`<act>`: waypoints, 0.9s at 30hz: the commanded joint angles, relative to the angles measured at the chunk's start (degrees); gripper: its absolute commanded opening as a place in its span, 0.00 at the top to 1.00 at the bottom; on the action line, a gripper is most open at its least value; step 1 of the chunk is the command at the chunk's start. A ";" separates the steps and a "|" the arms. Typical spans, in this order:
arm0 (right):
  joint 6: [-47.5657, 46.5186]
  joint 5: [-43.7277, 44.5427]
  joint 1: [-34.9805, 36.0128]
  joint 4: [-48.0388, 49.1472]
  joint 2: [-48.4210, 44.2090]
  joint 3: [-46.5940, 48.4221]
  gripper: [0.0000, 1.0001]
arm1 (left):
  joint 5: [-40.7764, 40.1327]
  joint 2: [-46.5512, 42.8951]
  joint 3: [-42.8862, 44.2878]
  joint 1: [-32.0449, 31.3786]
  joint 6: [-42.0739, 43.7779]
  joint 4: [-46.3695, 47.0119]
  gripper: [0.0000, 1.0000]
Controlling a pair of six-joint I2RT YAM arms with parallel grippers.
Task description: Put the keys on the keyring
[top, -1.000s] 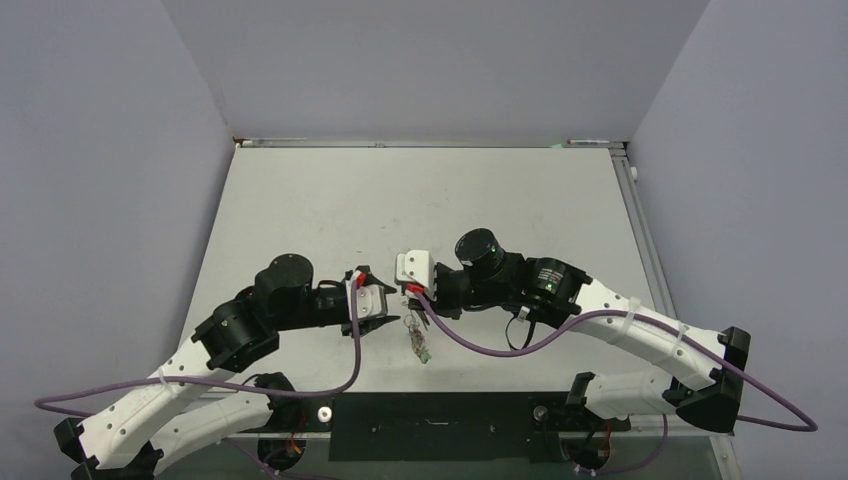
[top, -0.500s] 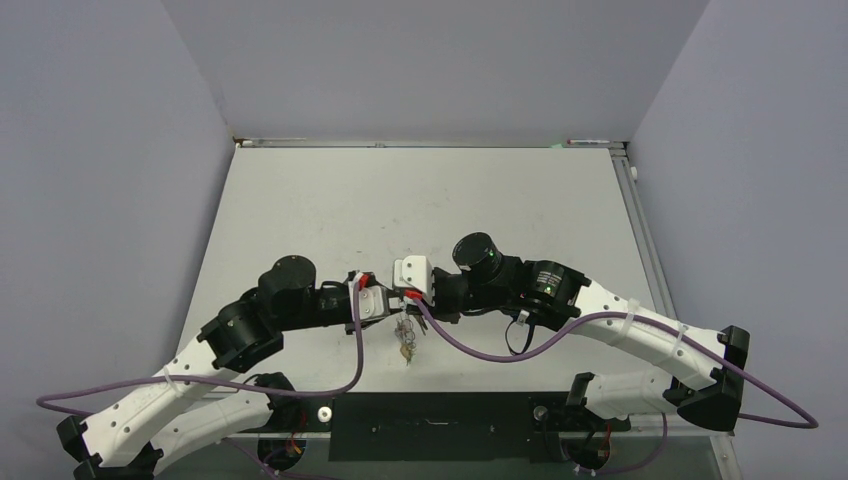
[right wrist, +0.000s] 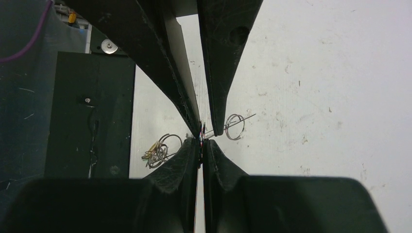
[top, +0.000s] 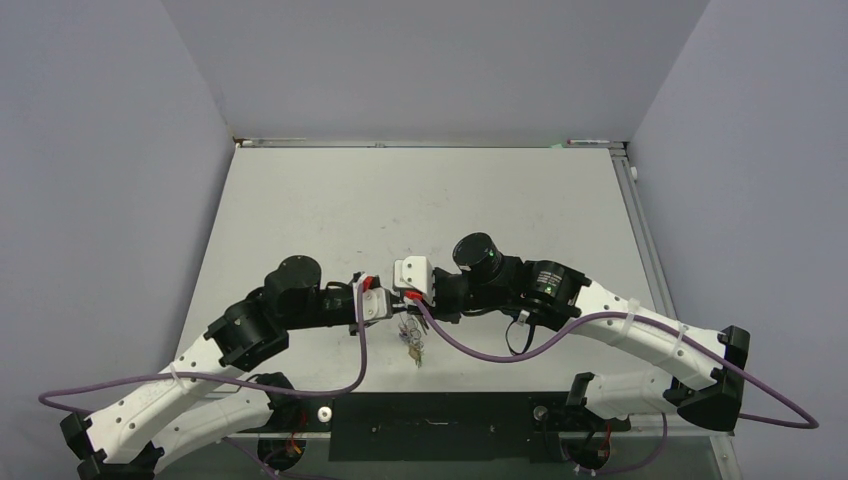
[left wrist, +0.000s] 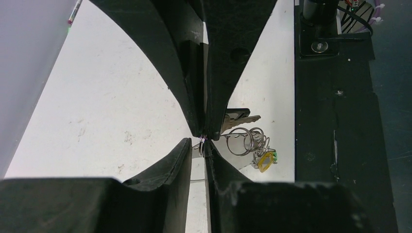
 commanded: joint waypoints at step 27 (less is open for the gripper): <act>2.86 6.26 -0.62 17.78 -11.38 -5.66 0.42 | -3.71 -5.68 -11.27 1.68 -5.27 21.97 1.00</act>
